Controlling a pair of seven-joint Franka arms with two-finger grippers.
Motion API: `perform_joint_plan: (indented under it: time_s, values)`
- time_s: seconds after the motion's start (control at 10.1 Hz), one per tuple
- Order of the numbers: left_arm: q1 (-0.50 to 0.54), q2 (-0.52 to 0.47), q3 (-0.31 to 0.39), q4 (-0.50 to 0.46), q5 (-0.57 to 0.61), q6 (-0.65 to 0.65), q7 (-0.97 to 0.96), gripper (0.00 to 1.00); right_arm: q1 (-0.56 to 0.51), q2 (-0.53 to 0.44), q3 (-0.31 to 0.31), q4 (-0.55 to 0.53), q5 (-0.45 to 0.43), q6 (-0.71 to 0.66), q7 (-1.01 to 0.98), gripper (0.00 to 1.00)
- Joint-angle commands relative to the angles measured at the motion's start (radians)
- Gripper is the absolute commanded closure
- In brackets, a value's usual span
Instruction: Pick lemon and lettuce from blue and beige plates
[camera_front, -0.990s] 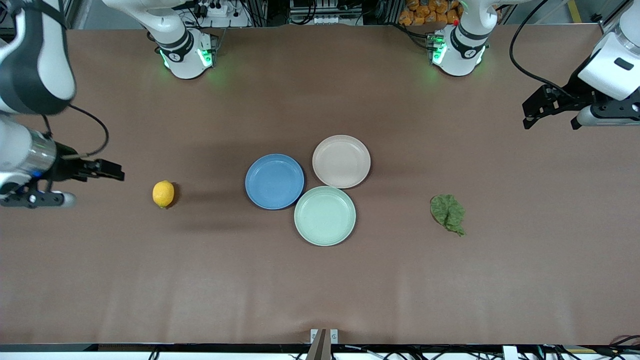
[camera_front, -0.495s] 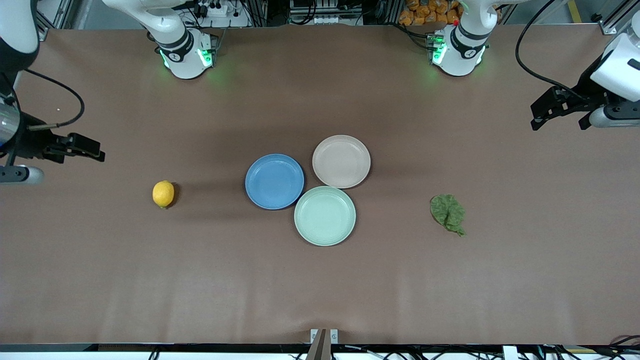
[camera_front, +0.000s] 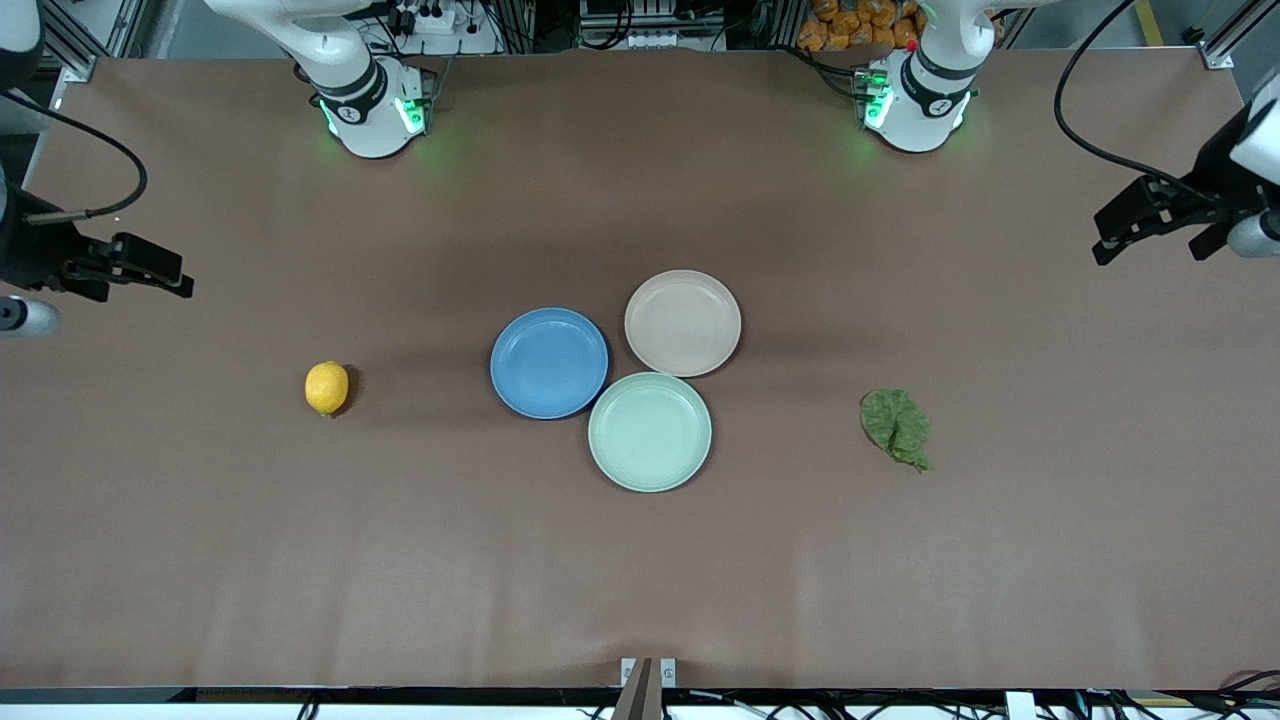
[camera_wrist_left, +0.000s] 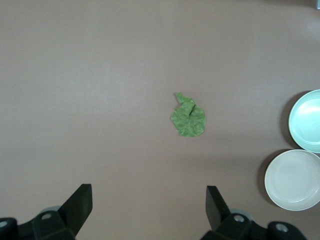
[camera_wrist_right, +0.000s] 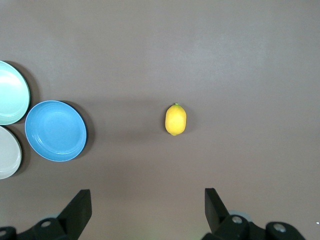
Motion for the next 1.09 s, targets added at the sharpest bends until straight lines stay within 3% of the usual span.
perform_joint_plan:
  time_s: [0.0,0.4,0.99]
  values:
    - [-0.015,0.014,0.01,0.035,0.004,-0.032,0.0,0.0,-0.006,-0.019,0.003,-0.012,-0.005,-0.011,-0.01,0.0]
    - [-0.016,0.01,0.0,0.035,0.004,-0.032,0.0,0.0,-0.002,-0.112,0.001,-0.155,-0.028,0.072,-0.009,0.0]
    - [-0.013,0.008,-0.043,0.032,0.002,-0.032,0.007,0.0,-0.002,-0.134,-0.005,-0.174,-0.034,0.086,-0.01,0.0]
